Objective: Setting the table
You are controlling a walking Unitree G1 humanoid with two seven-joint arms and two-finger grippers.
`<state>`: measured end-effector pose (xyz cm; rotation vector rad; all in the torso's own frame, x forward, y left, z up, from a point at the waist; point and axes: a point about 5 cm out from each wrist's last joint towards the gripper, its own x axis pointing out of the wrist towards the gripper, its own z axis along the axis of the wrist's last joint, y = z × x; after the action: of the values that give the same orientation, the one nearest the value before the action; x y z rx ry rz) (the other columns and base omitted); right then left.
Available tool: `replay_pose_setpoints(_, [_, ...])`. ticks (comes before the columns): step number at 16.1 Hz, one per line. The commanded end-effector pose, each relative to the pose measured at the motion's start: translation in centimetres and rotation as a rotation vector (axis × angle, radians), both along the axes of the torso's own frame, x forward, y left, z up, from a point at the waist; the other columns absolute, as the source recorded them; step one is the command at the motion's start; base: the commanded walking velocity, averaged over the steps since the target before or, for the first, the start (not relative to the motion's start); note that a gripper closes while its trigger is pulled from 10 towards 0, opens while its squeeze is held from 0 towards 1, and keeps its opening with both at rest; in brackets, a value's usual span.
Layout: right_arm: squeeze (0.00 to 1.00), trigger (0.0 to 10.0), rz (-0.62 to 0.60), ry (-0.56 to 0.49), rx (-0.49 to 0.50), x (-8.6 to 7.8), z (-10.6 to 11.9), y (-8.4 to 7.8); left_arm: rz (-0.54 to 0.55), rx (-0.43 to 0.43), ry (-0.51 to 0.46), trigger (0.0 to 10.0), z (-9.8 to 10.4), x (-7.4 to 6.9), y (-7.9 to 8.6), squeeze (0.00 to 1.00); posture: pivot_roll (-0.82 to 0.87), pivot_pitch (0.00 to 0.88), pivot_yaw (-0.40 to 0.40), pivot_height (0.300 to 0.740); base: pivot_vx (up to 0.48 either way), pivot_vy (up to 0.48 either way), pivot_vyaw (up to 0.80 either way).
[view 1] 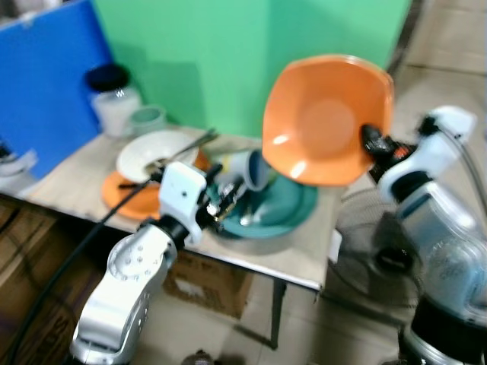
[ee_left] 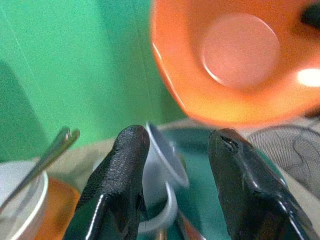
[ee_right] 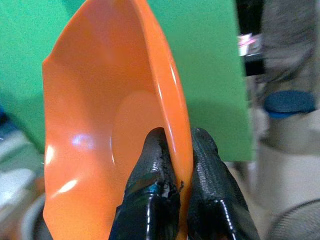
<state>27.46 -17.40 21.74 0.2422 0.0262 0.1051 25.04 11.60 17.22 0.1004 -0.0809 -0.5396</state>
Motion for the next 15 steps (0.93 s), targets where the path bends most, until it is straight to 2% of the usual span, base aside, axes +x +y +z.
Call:
replay_pose_setpoints(1, [0.00,10.0,-0.073,-0.101,-0.070,-0.6,1.1,-0.2,0.025,0.013,-0.028,10.0,0.4,0.1,0.0,0.00,0.13,0.000,0.058,0.727,0.000,0.000,-0.74])
replay_pose_setpoints(4, [0.00,10.0,-0.152,-0.101,-0.075,-1.6,0.2,-0.9,0.068,0.021,-0.041,10.0,0.3,0.3,0.1,0.00,0.10,0.000,0.074,0.727,0.000,0.000,-0.76])
replay_pose_setpoints(5, [0.00,10.0,-0.198,-0.141,-0.085,-1.7,0.5,-1.2,0.077,0.046,-0.065,10.0,0.4,0.4,0.0,0.00,0.09,0.000,0.076,0.727,0.000,0.000,-0.77])
replay_pose_setpoints(6, [0.00,10.0,-0.246,-0.166,-0.109,-1.9,0.7,-1.4,0.086,0.038,-0.078,10.0,0.4,0.5,-0.1,0.00,0.08,0.000,0.077,0.727,0.000,0.000,-0.76])
replay_pose_setpoints(8, [0.00,10.0,-0.255,-0.190,-0.115,-2.2,1.1,-1.5,0.135,0.008,-0.114,10.0,1.1,0.9,-0.2,0.00,0.06,0.000,0.079,0.727,0.000,0.000,-0.76])
replay_pose_setpoints(10, [0.00,10.0,-0.245,-0.131,-0.080,-2.4,0.5,-1.1,0.180,-0.015,-0.118,10.0,1.3,1.2,0.2,0.00,0.04,0.000,0.085,0.727,0.000,0.000,-0.76])
replay_pose_setpoints(12, [0.00,10.0,-0.209,-0.114,-0.155,-3.0,0.0,-0.7,0.207,0.014,-0.097,10.0,0.9,1.3,0.7,0.00,0.04,0.000,0.081,0.727,0.000,0.000,-0.80])
replay_pose_setpoints(15, [0.00,10.0,-0.252,-0.079,-0.173,-3.6,-0.7,-1.5,0.223,0.048,-0.062,10.0,0.3,0.9,1.1,0.00,0.04,0.000,0.080,0.727,0.000,0.000,-0.80])
